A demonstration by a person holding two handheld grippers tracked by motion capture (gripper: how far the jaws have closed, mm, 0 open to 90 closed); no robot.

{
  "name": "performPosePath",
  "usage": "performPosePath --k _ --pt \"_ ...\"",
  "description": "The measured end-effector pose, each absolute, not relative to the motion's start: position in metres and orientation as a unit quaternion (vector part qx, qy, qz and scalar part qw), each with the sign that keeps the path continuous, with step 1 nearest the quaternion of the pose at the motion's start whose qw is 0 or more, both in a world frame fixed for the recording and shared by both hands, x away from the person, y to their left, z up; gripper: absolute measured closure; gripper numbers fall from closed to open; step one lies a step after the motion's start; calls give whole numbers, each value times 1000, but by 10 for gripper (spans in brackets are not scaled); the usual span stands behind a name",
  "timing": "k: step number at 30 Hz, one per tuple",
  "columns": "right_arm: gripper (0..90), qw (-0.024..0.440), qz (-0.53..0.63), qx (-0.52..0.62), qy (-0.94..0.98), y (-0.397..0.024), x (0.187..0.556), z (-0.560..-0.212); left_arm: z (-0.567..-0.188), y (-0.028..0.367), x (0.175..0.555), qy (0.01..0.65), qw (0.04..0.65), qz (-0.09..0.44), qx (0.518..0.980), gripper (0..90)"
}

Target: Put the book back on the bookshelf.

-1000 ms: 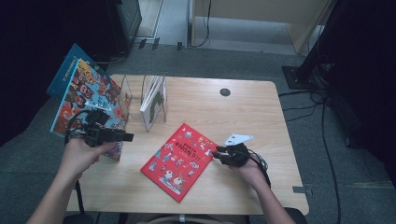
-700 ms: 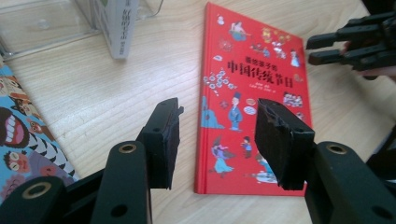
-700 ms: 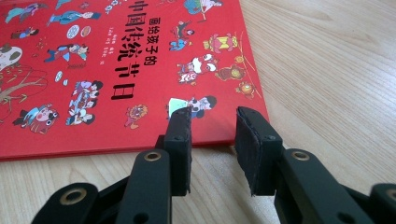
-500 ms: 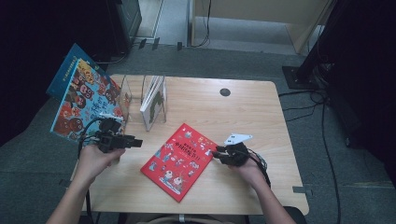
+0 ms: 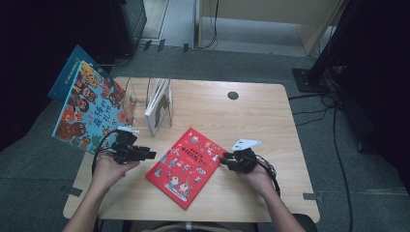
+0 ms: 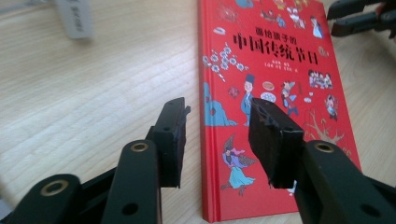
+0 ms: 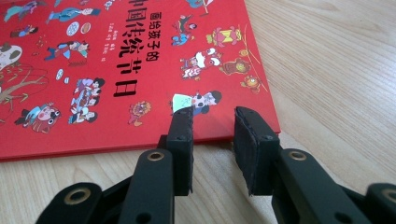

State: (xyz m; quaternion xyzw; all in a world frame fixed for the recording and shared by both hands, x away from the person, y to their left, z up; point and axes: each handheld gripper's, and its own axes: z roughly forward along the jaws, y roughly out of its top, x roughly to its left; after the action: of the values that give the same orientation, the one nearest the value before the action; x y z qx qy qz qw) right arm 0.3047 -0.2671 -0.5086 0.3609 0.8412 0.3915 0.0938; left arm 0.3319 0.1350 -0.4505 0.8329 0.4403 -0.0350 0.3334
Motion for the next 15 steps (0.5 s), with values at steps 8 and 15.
performPosePath --k 8,15 --pt "699 96 390 364 840 -267 305 -508 -467 134 333 465 320 -38 825 649" --pt "714 94 389 366 840 -266 304 -509 -476 133 333 463 318 -31 827 745"
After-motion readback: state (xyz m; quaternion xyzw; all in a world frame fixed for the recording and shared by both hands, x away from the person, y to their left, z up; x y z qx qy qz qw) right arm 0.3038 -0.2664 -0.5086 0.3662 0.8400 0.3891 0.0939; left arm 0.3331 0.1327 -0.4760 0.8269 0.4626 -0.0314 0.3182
